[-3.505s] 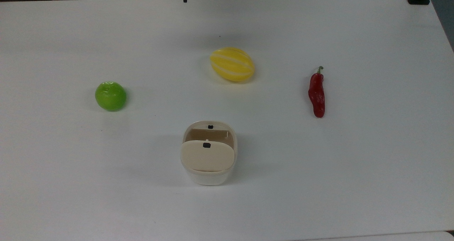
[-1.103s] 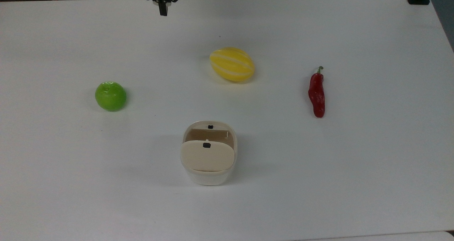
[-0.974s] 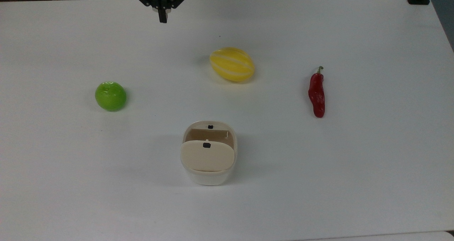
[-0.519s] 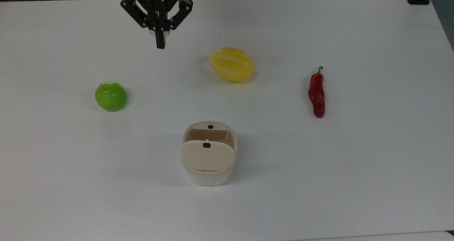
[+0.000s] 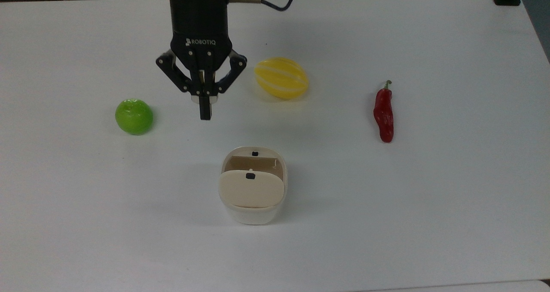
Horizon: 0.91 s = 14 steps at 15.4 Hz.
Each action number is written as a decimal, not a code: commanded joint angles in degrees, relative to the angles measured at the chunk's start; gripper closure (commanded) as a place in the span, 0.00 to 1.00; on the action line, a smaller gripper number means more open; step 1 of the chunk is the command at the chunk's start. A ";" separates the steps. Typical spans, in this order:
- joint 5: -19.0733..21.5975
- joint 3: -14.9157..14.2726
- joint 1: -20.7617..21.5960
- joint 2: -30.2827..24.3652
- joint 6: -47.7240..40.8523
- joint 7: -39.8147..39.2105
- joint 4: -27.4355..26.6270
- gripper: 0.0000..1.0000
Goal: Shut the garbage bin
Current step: 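Move the gripper over the cream bin's raised lid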
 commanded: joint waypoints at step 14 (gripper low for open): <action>0.03 -0.40 3.57 12.63 27.34 3.20 1.53 1.00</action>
